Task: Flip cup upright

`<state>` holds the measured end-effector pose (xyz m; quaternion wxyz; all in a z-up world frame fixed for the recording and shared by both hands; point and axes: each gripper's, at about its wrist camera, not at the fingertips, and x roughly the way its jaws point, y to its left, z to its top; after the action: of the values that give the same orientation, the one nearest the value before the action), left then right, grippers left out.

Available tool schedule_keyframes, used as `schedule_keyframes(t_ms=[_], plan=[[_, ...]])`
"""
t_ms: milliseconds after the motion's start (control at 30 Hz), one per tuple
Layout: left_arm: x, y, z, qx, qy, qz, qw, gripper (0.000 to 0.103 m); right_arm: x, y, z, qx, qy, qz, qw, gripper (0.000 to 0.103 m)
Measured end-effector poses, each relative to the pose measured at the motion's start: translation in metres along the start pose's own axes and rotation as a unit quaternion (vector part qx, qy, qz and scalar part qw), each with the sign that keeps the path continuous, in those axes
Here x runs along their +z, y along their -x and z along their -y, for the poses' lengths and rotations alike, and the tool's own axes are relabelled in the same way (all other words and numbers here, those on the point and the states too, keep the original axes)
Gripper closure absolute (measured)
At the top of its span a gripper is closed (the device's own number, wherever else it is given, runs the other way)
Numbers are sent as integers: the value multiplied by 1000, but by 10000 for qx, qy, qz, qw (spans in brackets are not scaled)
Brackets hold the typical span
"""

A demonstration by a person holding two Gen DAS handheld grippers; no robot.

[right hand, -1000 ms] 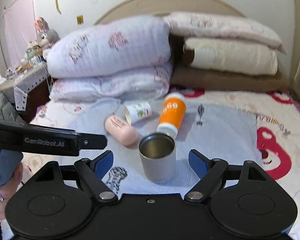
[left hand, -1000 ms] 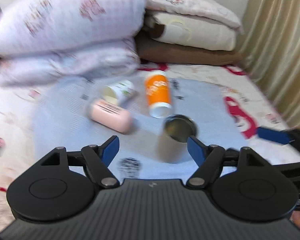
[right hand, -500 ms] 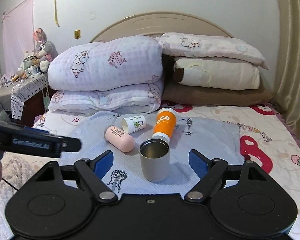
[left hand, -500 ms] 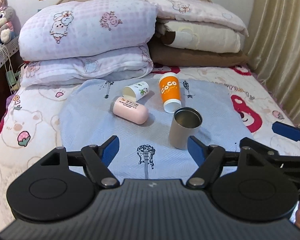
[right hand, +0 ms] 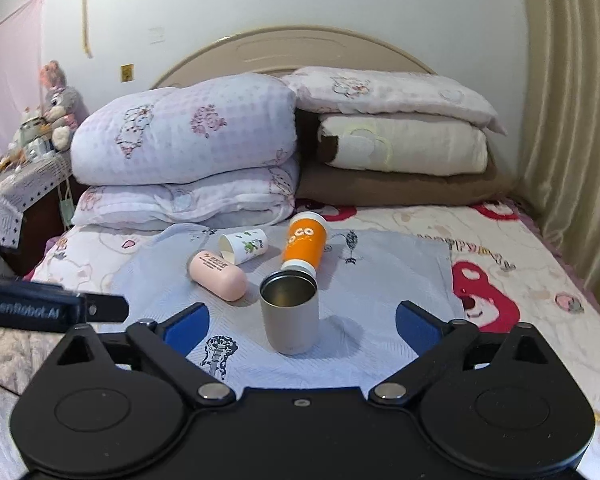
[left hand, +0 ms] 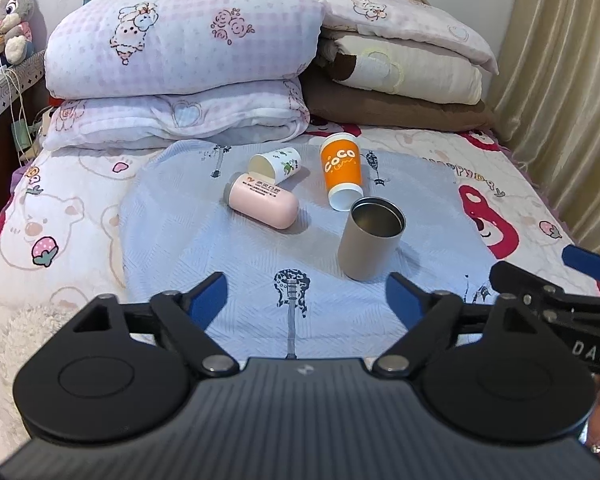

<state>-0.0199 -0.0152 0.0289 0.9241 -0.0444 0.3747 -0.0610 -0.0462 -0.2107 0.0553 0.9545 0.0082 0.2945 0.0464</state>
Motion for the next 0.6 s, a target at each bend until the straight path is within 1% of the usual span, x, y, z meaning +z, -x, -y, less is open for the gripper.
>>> schedule_keyframes(t_ms=[33, 167, 533, 600], plan=[[0, -1, 0, -17, -3, -9, 10000, 8, 0, -2, 2, 3, -81, -57, 10000, 2], [-1, -2, 0, 80, 4, -38, 10000, 2, -2, -8, 6, -133, -222, -305, 9992, 1], [-2, -10, -1, 416, -56, -313, 9986, 2, -5, -7, 3, -477, -57, -442, 9979, 1], [-2, -12, 0, 495, -85, -386, 9980, 2, -5, -7, 3, -482, -61, -490, 9976, 1]])
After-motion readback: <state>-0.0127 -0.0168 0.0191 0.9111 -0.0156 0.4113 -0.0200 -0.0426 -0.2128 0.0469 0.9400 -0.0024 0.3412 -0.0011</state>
